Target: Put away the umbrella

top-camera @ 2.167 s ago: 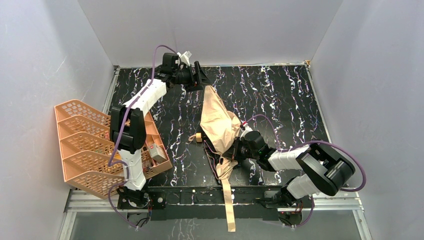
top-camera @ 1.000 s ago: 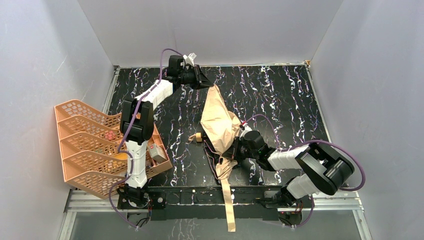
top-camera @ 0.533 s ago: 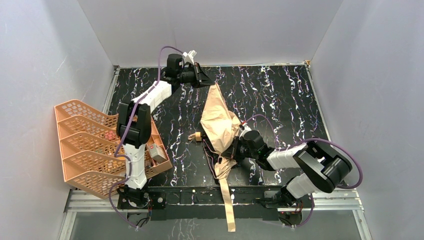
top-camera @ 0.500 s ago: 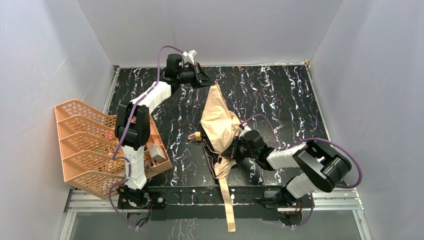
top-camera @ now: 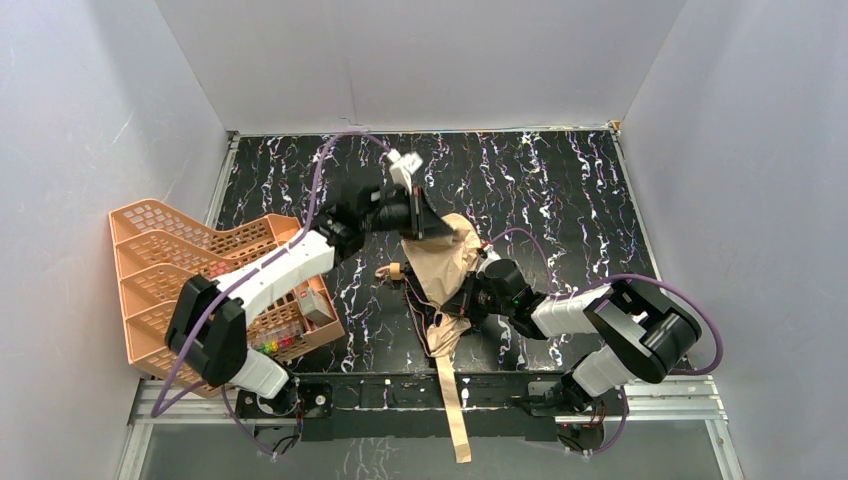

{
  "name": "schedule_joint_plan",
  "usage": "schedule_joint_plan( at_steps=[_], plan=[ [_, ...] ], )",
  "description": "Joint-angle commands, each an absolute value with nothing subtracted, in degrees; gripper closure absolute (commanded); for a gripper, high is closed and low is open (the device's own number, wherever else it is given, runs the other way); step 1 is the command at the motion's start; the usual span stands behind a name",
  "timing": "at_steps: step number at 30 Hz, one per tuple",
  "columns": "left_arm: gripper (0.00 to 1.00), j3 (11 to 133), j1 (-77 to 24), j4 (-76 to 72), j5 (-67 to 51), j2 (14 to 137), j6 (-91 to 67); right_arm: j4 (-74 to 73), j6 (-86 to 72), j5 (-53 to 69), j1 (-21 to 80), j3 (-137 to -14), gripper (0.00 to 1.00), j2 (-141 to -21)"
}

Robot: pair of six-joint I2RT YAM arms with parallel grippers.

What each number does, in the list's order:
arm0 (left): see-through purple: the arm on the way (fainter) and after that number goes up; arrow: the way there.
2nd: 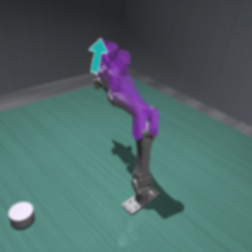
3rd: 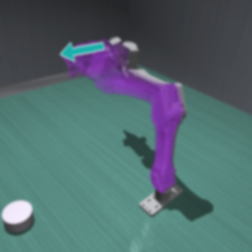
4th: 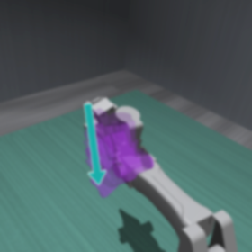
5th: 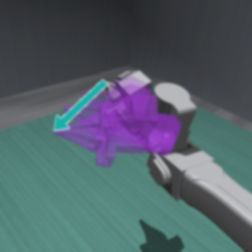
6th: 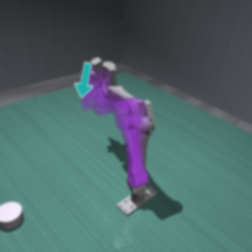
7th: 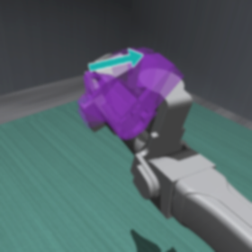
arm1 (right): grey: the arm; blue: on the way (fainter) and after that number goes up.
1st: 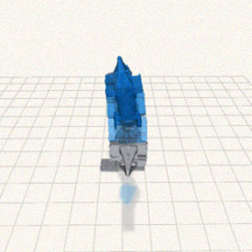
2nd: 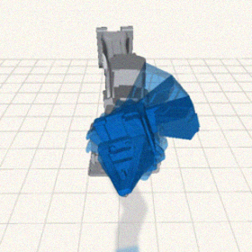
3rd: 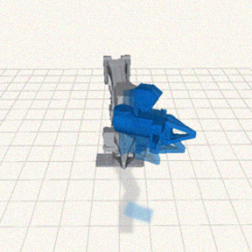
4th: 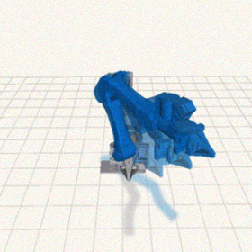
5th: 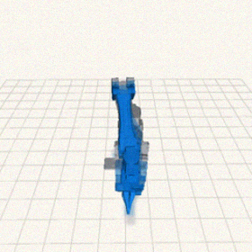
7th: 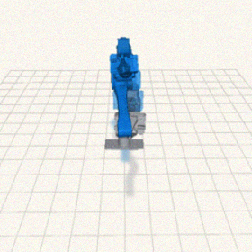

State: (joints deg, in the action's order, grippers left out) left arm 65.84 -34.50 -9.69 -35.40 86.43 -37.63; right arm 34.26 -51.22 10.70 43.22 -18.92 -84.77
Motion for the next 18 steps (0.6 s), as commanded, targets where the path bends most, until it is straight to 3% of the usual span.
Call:
schedule_joint_plan(
  at_steps=[1,10,18],
  plan=[
    [1.00,54.9,-39.5,-15.9,-26.2,78.5,-39.9,25.4,-49.1,7.4,43.4,-18.4,1.00,-85.5],
    [1.00,33.2,-49.8,-28.0,-15.2,69.3,-47.1,25.6,-48.7,8.3,43.4,-18.5,1.00,-83.8],
    [1.00,24.3,-55.9,-37.0,-11.0,75.2,-49.2,15.8,-47.4,4.3,43.4,-18.7,1.00,-74.1]
  ],
)
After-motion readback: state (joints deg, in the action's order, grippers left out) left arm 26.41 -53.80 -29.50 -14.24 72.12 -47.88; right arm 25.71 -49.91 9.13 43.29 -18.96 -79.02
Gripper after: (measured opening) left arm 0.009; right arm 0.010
